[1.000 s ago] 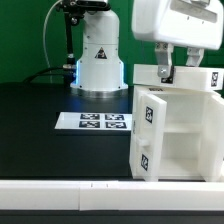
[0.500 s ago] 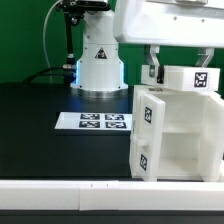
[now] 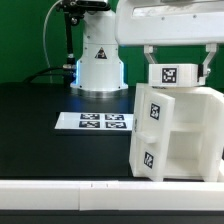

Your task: Assemble cabinet

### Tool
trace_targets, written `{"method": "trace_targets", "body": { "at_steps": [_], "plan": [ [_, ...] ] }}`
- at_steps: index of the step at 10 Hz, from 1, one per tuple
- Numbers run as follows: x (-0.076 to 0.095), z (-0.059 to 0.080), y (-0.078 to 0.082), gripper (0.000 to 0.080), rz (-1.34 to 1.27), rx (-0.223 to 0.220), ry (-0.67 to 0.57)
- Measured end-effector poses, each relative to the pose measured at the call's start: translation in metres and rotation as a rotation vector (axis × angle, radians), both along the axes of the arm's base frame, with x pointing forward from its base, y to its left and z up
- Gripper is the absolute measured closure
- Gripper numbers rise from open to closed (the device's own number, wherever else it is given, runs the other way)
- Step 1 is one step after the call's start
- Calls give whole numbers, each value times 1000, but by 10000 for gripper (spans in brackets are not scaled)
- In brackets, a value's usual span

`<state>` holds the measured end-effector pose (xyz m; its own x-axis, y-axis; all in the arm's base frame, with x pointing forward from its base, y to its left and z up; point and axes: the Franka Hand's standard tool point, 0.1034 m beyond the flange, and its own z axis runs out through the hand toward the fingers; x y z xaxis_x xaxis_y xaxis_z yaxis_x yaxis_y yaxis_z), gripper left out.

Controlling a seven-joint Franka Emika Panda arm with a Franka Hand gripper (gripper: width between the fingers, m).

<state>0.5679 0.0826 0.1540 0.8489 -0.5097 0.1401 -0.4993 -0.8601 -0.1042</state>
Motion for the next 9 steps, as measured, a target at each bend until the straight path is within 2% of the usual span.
{"method": "trace_targets", "body": {
  "at_steps": [3, 6, 9],
  "plan": [
    [0, 0, 0, 245, -200, 55, 8],
    [-1, -1, 0, 245, -660, 185, 41],
    [3, -2, 0, 245, -922, 277, 51]
  ]
}}
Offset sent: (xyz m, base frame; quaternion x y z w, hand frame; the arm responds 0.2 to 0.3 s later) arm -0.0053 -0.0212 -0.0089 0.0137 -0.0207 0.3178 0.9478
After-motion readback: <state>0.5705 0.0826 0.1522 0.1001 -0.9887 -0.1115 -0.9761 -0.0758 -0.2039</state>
